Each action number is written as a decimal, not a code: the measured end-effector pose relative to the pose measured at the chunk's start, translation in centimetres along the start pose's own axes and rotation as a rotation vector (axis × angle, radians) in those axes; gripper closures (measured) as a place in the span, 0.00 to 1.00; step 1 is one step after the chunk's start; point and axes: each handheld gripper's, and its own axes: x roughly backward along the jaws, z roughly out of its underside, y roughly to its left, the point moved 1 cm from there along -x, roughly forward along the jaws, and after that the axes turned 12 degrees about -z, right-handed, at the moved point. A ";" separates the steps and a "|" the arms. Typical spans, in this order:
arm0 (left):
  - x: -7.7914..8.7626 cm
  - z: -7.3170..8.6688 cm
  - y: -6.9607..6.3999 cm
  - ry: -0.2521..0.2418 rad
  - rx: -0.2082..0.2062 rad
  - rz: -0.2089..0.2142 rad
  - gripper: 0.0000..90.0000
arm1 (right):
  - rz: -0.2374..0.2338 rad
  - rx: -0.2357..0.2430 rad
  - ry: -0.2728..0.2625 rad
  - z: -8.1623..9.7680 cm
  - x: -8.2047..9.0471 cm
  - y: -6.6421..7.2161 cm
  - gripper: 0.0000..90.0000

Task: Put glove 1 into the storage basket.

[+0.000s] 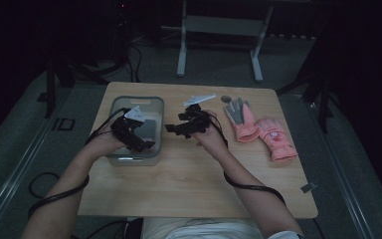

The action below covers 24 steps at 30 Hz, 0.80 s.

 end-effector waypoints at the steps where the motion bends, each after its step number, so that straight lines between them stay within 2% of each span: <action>1: 0.1 -0.2 -0.4 -0.010 -0.002 0.006 0.07 | 0.007 0.002 0.000 0.2 0.4 -0.1 0.23; 2: 0.1 -0.4 -0.8 -0.015 -0.009 0.005 0.07 | 0.004 -0.003 -0.014 0.4 0.8 -0.4 0.23; 5: 0.2 -1.0 -2.3 -0.048 -0.032 0.041 0.07 | 0.002 -0.009 -0.052 0.9 2.1 -1.2 0.24; 7: 0.1 -1.4 -3.2 -0.064 -0.050 0.054 0.07 | 0.005 -0.010 -0.049 1.2 3.0 -1.7 0.22; 11: -0.1 -2.3 -4.8 -0.096 -0.067 0.062 0.07 | 0.046 -0.002 -0.038 1.7 4.5 -1.8 0.19; 12: -0.1 -2.5 -5.2 -0.111 -0.064 0.068 0.07 | 0.059 -0.005 -0.043 1.9 4.8 -1.7 0.18; 14: -0.4 -3.0 -6.0 -0.126 -0.059 0.045 0.07 | 0.091 -0.013 -0.047 2.1 5.3 -1.6 0.18; 17: -1.0 -3.5 -7.3 -0.142 -0.047 0.026 0.07 | 0.069 0.013 -0.051 2.7 6.1 -1.3 0.15; 19: -1.3 -3.9 -8.2 -0.153 -0.045 0.025 0.07 | 0.076 0.028 -0.040 3.0 6.4 -1.1 0.15; 20: -1.3 -3.9 -8.2 -0.153 -0.045 0.025 0.07 | 0.076 0.028 -0.040 3.0 6.4 -1.1 0.15; 21: -1.4 -4.1 -8.8 -0.165 -0.027 0.029 0.07 | 0.071 0.034 -0.040 3.3 6.6 -1.1 0.15; 24: -1.8 -4.2 -9.8 -0.177 -0.012 0.039 0.07 | 0.073 0.045 -0.033 4.0 7.3 -1.1 0.15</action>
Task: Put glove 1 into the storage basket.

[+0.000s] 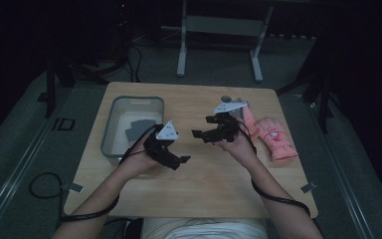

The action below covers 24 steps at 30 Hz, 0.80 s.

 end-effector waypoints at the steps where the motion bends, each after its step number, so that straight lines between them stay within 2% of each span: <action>1: -0.1 0.1 -0.3 -0.006 0.003 -0.001 0.07 | 0.003 0.005 -0.002 0.1 0.2 0.0 0.17; 5: -0.8 0.5 -1.7 -0.005 0.026 0.007 0.04 | 0.036 0.033 -0.026 0.9 1.5 -0.5 0.29; 7: -1.0 0.8 -2.4 -0.018 0.031 -0.004 0.02 | 0.048 0.042 -0.034 1.2 2.0 -0.9 0.37; 9: -1.2 1.1 -3.0 -0.034 0.035 -0.012 0.02 | 0.069 0.048 -0.039 1.5 2.6 -1.6 0.41; 11: -1.3 1.3 -3.3 -0.044 0.043 -0.007 0.02 | 0.088 0.042 -0.034 1.7 3.1 -2.2 0.47; 13: -1.7 2.0 -4.1 -0.049 0.046 0.016 0.02 | 0.113 0.033 -0.030 2.0 3.7 -3.0 0.49; 16: -2.3 2.9 -5.2 -0.037 0.031 0.003 0.02 | 0.167 0.032 -0.024 2.4 4.5 -4.3 0.51; 18: -2.7 3.5 -5.8 -0.035 0.036 -0.011 0.02 | 0.203 0.024 -0.031 2.6 5.0 -5.2 0.53; 21: -3.7 4.4 -7.1 -0.006 -0.013 -0.010 0.02 | 0.259 0.014 -0.047 2.9 5.8 -6.6 0.56; 24: -4.6 5.3 -7.7 0.017 -0.027 -0.013 0.02 | 0.297 0.003 -0.055 3.0 6.3 -7.9 0.60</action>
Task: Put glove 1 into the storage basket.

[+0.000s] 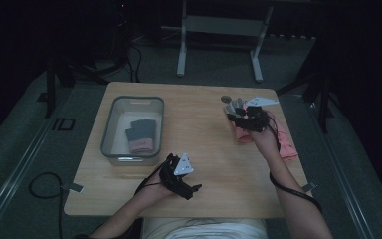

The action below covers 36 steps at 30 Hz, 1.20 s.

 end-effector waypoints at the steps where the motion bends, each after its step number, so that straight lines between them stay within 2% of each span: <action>1: -0.3 0.4 -0.1 0.012 -0.004 -0.003 0.02 | 0.017 -0.008 0.001 0.0 0.0 -0.5 0.62; 3: -0.6 0.9 -0.2 0.028 0.010 -0.009 0.02 | 0.039 -0.032 0.009 0.0 -0.2 -1.5 0.65; 6: -0.8 1.3 -0.1 0.059 0.024 -0.015 0.02 | 0.067 -0.058 0.049 0.0 -0.9 -2.9 0.67; 9: -0.8 1.5 0.0 0.098 0.039 -0.016 0.02 | 0.109 -0.060 0.096 -0.1 -1.8 -4.3 0.69; 13: -0.7 1.7 0.1 0.106 0.051 -0.018 0.02 | 0.126 -0.077 0.156 0.1 -3.3 -6.2 0.73; 14: -0.6 1.8 0.2 0.102 0.053 -0.028 0.02 | 0.131 -0.087 0.179 0.4 -3.9 -6.8 0.74; 19: -0.5 2.1 0.1 0.102 0.058 -0.023 0.02 | 0.182 -0.106 0.291 1.7 -6.4 -8.8 0.75; 20: -0.5 2.0 0.1 0.104 0.053 -0.022 0.02 | 0.194 -0.113 0.318 2.0 -6.8 -9.2 0.74; 22: -0.5 2.0 0.2 0.096 0.057 -0.018 0.02 | 0.186 -0.151 0.357 2.7 -7.4 -9.9 0.73; 24: -0.5 1.9 0.2 0.094 0.059 -0.018 0.02 | 0.188 -0.150 0.369 3.0 -7.7 -10.1 0.73; 30: -0.3 2.0 0.3 0.082 0.066 -0.017 0.02 | 0.130 -0.156 0.406 3.3 -8.0 -10.2 0.76; 32: -0.2 2.0 0.3 0.081 0.062 -0.017 0.02 | 0.140 -0.131 0.413 3.6 -8.3 -9.9 0.80; 34: -0.2 2.0 0.3 0.081 0.062 -0.017 0.02 | 0.149 -0.128 0.408 3.7 -8.3 -9.7 0.80; 35: -0.3 2.0 0.3 0.078 0.059 -0.017 0.02 | 0.169 -0.134 0.404 3.7 -8.4 -9.5 0.95; 36: -0.2 2.0 0.3 0.075 0.062 -0.017 0.02 | 0.176 -0.139 0.397 3.8 -8.3 -9.4 0.97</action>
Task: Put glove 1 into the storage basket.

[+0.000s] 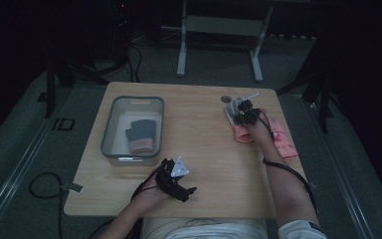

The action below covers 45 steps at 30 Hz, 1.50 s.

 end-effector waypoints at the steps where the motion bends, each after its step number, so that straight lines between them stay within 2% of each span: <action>1: 0.0 0.0 0.0 0.000 0.001 -0.001 0.02 | 0.000 0.000 0.000 0.0 0.0 0.0 0.97; 2: 0.0 0.0 0.0 -0.004 0.003 -0.001 0.02 | -0.003 -0.045 -0.029 0.1 0.3 0.0 0.99; 3: 0.0 0.0 0.0 -0.004 0.003 -0.001 0.02 | -0.003 -0.045 -0.029 0.1 0.3 0.0 0.99; 4: 0.1 0.0 0.0 -0.005 0.005 -0.001 0.02 | 0.010 -0.076 -0.049 0.1 0.9 0.1 0.99; 7: 0.1 0.1 -0.1 -0.005 -0.003 -0.002 0.02 | 0.025 -0.073 -0.057 0.0 1.7 0.5 0.99; 11: 0.0 0.1 -0.1 -0.001 -0.013 -0.005 0.02 | 0.016 -0.099 -0.133 -0.5 4.7 2.1 0.99; 13: 0.1 0.0 -0.1 -0.006 -0.010 -0.004 0.02 | 0.021 -0.096 -0.155 -0.8 6.0 3.2 0.99; 14: 0.1 0.0 -0.1 -0.005 -0.011 -0.002 0.02 | 0.021 -0.096 -0.155 -0.8 6.0 3.2 0.99; 15: 0.1 0.0 -0.1 -0.005 -0.014 -0.003 0.02 | 0.029 -0.086 -0.171 -1.2 7.2 4.3 0.99; 16: 0.1 0.0 -0.1 -0.005 -0.014 -0.003 0.02 | 0.029 -0.086 -0.171 -1.2 7.2 4.3 0.99; 17: 0.1 0.1 -0.1 -0.006 -0.012 -0.002 0.02 | 0.028 -0.085 -0.183 -1.3 7.9 4.9 0.99; 18: 0.2 0.1 -0.2 -0.010 -0.011 -0.001 0.02 | 0.023 -0.088 -0.201 -1.5 9.2 6.0 0.99; 20: 0.2 0.1 -0.2 -0.009 -0.012 -0.002 0.02 | 0.033 -0.089 -0.226 -1.5 10.6 7.3 0.99; 21: 0.2 0.1 -0.2 -0.009 -0.012 -0.002 0.02 | 0.033 -0.089 -0.226 -1.5 10.6 7.3 0.99; 24: 0.2 0.1 -0.3 -0.008 -0.022 -0.005 0.02 | 0.037 -0.120 -0.267 -1.1 13.0 10.0 0.99; 25: 0.2 0.1 -0.3 -0.008 -0.022 -0.005 0.02 | 0.037 -0.120 -0.267 -1.1 13.0 10.0 0.99; 26: 0.2 0.1 -0.4 -0.009 -0.023 -0.006 0.02 | 0.043 -0.120 -0.277 -0.9 13.4 10.7 0.99; 27: 0.2 0.1 -0.3 -0.009 -0.022 -0.006 0.02 | 0.051 -0.121 -0.287 -0.5 14.0 12.2 0.99; 29: 0.2 0.0 -0.3 -0.015 -0.021 -0.005 0.02 | 0.060 -0.122 -0.289 0.1 14.1 13.6 0.99; 30: 0.2 0.0 -0.4 -0.015 -0.019 -0.006 0.02 | 0.060 -0.122 -0.289 0.1 14.1 13.6 0.99; 31: 0.2 0.0 -0.4 -0.014 -0.020 -0.007 0.02 | 0.061 -0.120 -0.293 0.4 14.1 14.2 0.99; 32: 0.2 0.1 -0.4 -0.013 -0.025 -0.011 0.02 | 0.060 -0.131 -0.296 1.2 13.9 15.2 0.99; 35: 0.2 0.1 -0.4 -0.014 -0.023 -0.010 0.02 | 0.057 -0.147 -0.288 2.4 13.4 16.3 0.99; 38: 0.2 0.1 -0.5 -0.011 -0.027 -0.008 0.02 | 0.071 -0.146 -0.268 2.9 12.7 16.7 0.99; 39: 0.2 0.1 -0.5 -0.011 -0.028 -0.008 0.02 | 0.081 -0.160 -0.252 3.4 11.7 16.9 0.99; 41: 0.2 0.1 -0.5 -0.011 -0.030 -0.008 0.02 | 0.070 -0.172 -0.232 3.8 10.5 17.0 0.99; 42: 0.2 0.1 -0.5 -0.010 -0.031 -0.008 0.02 | 0.070 -0.172 -0.232 3.8 10.5 17.0 0.99; 45: 0.2 0.1 -0.4 -0.011 -0.026 -0.009 0.02 | 0.051 -0.203 -0.208 4.4 8.2 16.9 0.99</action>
